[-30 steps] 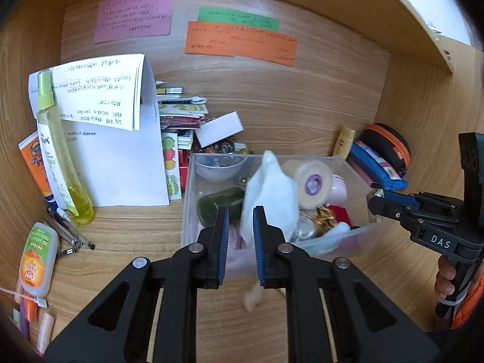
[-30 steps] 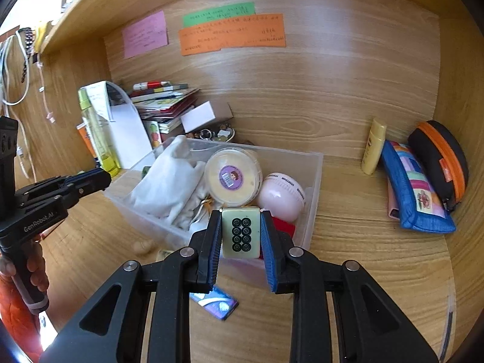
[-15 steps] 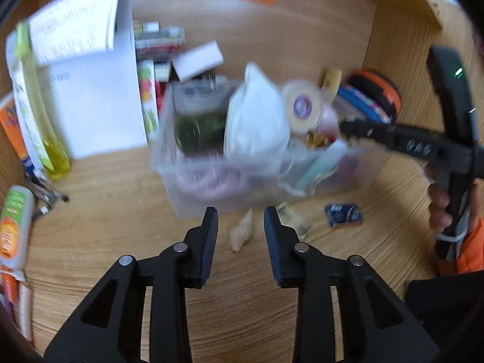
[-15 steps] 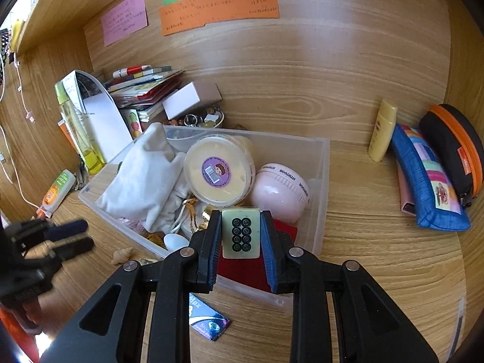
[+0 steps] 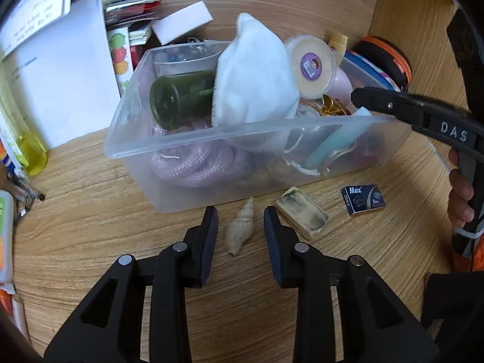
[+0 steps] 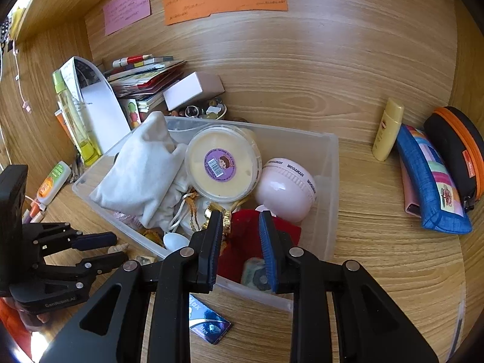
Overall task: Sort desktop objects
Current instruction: 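Lower the dotted tile into the clear box and open the right gripper, then lower the seashell into the box and open left gripper while right moves to the Max box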
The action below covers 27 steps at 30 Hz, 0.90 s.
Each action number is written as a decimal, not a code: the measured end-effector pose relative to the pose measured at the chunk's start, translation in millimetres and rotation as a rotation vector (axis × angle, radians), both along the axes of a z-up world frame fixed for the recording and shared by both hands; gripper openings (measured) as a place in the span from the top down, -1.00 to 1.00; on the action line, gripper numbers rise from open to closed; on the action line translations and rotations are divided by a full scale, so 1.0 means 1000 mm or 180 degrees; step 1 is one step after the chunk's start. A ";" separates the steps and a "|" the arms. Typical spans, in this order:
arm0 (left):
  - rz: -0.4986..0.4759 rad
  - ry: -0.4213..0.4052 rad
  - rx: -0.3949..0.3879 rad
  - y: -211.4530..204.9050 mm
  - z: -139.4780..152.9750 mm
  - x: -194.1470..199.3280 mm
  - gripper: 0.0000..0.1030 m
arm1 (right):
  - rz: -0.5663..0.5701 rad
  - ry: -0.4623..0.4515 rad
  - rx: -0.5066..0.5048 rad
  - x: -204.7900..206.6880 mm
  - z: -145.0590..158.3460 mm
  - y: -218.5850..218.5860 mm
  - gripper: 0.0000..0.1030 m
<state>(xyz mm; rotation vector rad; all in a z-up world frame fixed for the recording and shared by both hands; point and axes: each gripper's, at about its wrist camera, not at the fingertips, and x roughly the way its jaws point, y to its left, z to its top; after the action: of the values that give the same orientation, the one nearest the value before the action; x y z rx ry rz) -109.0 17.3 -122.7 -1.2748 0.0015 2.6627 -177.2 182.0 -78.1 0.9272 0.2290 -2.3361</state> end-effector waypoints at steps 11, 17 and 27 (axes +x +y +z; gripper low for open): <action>-0.0100 0.0021 -0.0193 0.014 0.000 0.004 0.62 | 0.0023 0.0219 -0.0152 0.025 0.023 0.018 0.04; 0.0041 0.0129 -0.0054 0.004 0.007 0.022 0.62 | 0.0052 0.0205 -0.0110 0.045 0.023 0.024 0.01; 0.0209 0.0629 0.0187 -0.018 0.059 0.043 0.62 | 0.0258 -0.0022 -0.0037 0.075 0.000 0.018 0.01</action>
<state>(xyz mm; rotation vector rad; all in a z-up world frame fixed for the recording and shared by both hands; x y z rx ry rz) -65.7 -0.2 -64.0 -1.0069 -0.0918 2.8109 -102.5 200.0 -77.6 0.9037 0.2452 -2.2574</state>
